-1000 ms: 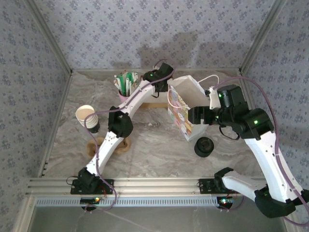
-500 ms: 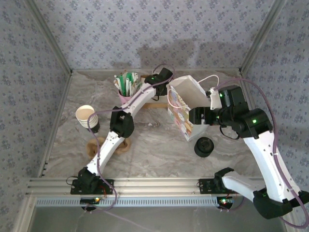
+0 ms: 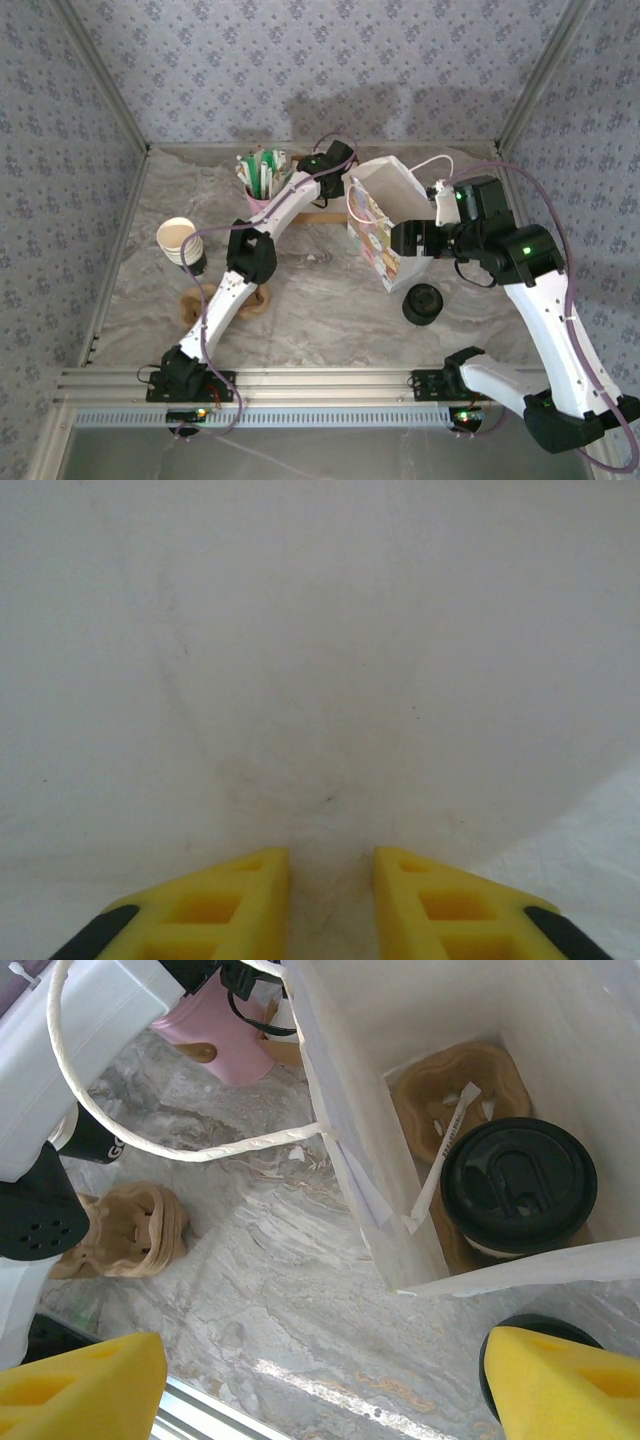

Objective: Pack the takeout coffee

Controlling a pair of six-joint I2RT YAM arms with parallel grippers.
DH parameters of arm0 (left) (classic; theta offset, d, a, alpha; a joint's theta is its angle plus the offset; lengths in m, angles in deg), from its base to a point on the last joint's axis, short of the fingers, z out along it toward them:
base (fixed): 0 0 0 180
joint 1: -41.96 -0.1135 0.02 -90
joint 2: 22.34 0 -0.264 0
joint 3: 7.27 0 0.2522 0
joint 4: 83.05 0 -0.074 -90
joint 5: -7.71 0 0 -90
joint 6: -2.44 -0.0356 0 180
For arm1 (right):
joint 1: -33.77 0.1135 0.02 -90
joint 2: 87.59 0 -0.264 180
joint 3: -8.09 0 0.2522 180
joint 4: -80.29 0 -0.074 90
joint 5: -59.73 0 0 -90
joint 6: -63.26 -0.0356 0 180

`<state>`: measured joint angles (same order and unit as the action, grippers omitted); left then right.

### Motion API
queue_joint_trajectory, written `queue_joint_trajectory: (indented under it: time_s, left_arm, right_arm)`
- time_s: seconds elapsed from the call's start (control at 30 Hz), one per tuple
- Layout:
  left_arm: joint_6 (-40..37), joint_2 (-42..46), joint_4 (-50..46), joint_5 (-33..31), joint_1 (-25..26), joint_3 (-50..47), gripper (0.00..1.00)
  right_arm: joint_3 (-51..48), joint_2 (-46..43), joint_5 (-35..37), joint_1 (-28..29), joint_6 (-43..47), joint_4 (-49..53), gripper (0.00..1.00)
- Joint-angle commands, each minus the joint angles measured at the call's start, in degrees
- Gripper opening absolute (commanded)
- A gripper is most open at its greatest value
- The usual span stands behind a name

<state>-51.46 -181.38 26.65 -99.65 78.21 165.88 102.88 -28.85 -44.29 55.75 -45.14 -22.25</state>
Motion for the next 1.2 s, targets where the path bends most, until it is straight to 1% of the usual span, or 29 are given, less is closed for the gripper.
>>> queue_joint_trajectory:
  time_s: [0.0, 0.07, 0.2, 0.27, 0.43, 0.83, 1.0, 1.17]
  left_arm:
    - [0.2, -0.9, 0.3, 0.2, -0.2, 2.0, 0.24]
    - [0.0, -0.9, 0.1, 0.3, -0.3, 2.0, 0.21]
    - [0.0, -0.4, -0.1, 0.4, -0.3, 2.1, 0.08]
    - [-0.1, 0.1, -0.4, 0.4, -0.3, 2.1, 0.05]
    - [-0.4, 2.4, -0.7, 0.0, -0.3, 2.1, 0.05]
    - [-1.1, 5.5, -1.1, -0.5, -0.4, 2.2, 0.09]
    - [-1.1, 6.2, -1.4, -0.5, -0.4, 2.2, 0.08]
    - [-1.2, 7.2, -1.7, -0.6, -0.5, 2.2, 0.06]
  right_arm:
    - [-0.5, -0.7, -1.3, -0.4, 0.8, -0.6, 0.85]
    - [-0.6, -0.8, -1.3, -0.4, 0.8, -0.6, 0.85]
    - [-0.5, -0.8, -1.3, -0.5, 0.9, -0.5, 0.85]
    - [-0.5, -0.9, -1.4, -0.6, 0.9, -0.5, 0.85]
    - [-0.4, -0.9, -1.5, -0.6, 0.9, -0.6, 0.85]
    - [-0.3, -0.9, -1.6, -0.7, 1.0, -0.3, 0.85]
    - [-0.4, -0.9, -1.7, -0.7, 1.0, -0.3, 0.85]
    - [-0.6, -1.1, -1.6, -0.8, 1.2, -0.3, 0.85]
